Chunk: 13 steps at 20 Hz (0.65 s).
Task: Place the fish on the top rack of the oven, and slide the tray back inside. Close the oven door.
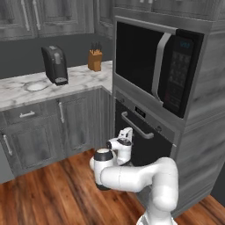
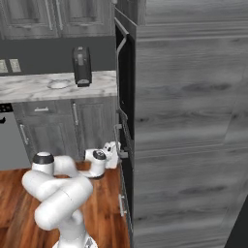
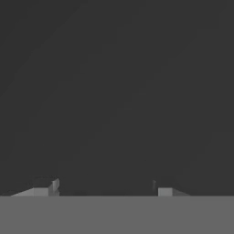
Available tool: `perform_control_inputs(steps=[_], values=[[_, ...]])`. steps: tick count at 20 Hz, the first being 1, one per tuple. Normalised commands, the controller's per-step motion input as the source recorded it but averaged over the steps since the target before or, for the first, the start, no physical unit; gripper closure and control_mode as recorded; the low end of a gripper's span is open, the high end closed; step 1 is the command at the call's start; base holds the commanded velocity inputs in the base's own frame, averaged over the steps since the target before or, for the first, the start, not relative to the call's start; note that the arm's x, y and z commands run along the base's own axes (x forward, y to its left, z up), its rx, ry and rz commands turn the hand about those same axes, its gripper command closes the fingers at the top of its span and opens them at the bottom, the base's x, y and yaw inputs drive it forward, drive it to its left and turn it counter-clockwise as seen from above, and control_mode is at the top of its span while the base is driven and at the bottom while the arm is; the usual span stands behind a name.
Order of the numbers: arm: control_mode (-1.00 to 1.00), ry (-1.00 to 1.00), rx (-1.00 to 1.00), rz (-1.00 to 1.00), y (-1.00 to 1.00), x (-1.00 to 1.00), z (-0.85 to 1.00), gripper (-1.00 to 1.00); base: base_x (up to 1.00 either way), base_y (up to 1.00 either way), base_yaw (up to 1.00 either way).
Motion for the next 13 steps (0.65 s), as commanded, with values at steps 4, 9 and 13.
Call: perform_control_inputs(steps=[4, 9, 13], values=[[-1.00, 0.00, 0.00, -0.15, -1.00, 0.38, -0.23, -1.00, 0.00, 0.00, 0.00], [-1.00, 0.00, 0.00, -0.11, -1.00, 0.01, -0.73, -1.00, 0.00, 0.00, 0.00], [-1.00, 0.01, 0.04, -0.03, -0.75, -0.05, -0.57, -1.00, 0.00, 0.00, 0.00]])
